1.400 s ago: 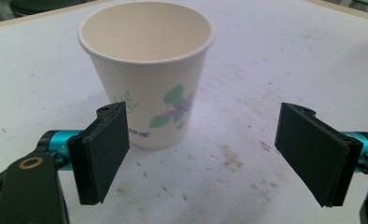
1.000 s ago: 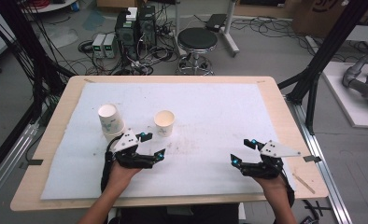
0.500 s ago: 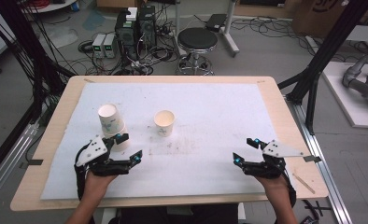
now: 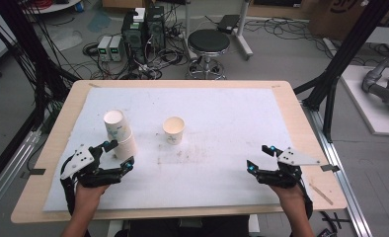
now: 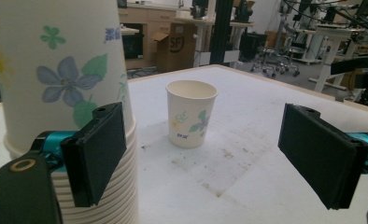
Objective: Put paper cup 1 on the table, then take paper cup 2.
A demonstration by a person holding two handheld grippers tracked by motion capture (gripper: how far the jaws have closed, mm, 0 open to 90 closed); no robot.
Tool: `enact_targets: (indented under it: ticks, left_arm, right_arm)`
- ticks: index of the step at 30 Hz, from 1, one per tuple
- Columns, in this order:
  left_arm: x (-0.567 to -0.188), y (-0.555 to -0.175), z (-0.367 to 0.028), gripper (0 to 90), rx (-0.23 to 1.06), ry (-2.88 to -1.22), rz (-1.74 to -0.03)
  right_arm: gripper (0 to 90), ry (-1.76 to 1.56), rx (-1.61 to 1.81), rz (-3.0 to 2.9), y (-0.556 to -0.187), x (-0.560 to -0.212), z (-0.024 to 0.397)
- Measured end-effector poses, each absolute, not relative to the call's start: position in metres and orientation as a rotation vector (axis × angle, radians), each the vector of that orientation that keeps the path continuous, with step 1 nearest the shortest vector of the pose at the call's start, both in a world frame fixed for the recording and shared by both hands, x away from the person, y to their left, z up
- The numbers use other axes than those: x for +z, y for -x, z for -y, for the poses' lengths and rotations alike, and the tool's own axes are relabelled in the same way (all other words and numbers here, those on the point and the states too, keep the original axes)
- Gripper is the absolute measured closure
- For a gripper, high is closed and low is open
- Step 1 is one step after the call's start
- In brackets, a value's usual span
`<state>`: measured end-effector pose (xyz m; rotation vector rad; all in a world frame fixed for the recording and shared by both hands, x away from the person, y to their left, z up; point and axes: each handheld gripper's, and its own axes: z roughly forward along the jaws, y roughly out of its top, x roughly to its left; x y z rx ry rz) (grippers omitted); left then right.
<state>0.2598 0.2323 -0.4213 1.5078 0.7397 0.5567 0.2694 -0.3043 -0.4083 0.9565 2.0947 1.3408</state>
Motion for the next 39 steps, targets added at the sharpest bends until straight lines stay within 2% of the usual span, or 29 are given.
enact_targets:
  ticks: [39]
  left_arm:
    - [-0.411, -0.255, -0.241, 18.0, 0.591, -1.483, -0.752]
  right_arm:
    - [21.7, -0.953, 1.359, -2.091, -0.265, -0.408, 0.306]
